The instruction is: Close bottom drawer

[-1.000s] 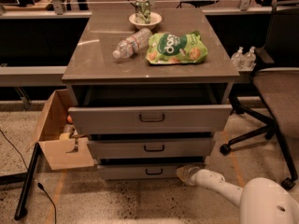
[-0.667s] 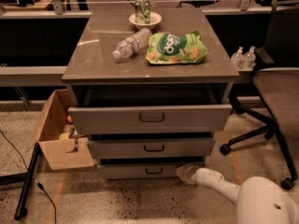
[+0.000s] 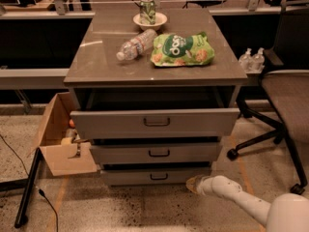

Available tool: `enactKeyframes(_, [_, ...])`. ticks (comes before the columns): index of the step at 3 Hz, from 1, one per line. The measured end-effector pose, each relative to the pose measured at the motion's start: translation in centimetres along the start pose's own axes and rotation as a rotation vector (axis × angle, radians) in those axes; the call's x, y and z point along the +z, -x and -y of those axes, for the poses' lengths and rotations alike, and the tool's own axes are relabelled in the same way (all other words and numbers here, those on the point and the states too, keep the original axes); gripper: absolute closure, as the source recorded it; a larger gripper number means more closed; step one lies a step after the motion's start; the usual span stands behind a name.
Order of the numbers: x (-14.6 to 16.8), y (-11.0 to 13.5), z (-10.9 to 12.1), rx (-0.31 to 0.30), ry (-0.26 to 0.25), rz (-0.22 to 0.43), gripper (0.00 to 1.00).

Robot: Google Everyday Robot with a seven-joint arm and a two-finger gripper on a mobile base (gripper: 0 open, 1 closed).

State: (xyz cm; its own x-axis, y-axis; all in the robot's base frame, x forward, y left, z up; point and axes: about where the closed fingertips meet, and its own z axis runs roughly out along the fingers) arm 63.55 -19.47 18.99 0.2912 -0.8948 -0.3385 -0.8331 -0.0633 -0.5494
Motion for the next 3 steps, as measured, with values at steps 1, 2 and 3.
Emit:
enactKeyframes(1, [-6.2, 0.2, -2.0, 0.045, 0.029, 0.068, 1.00])
enactKeyframes(2, [-13.5, -0.9, -2.2, 0.096, -0.017, 0.151, 1.00])
enactKeyframes(3, [-15.9, -0.9, -5.1, 0.083, 0.016, 0.203, 1.00])
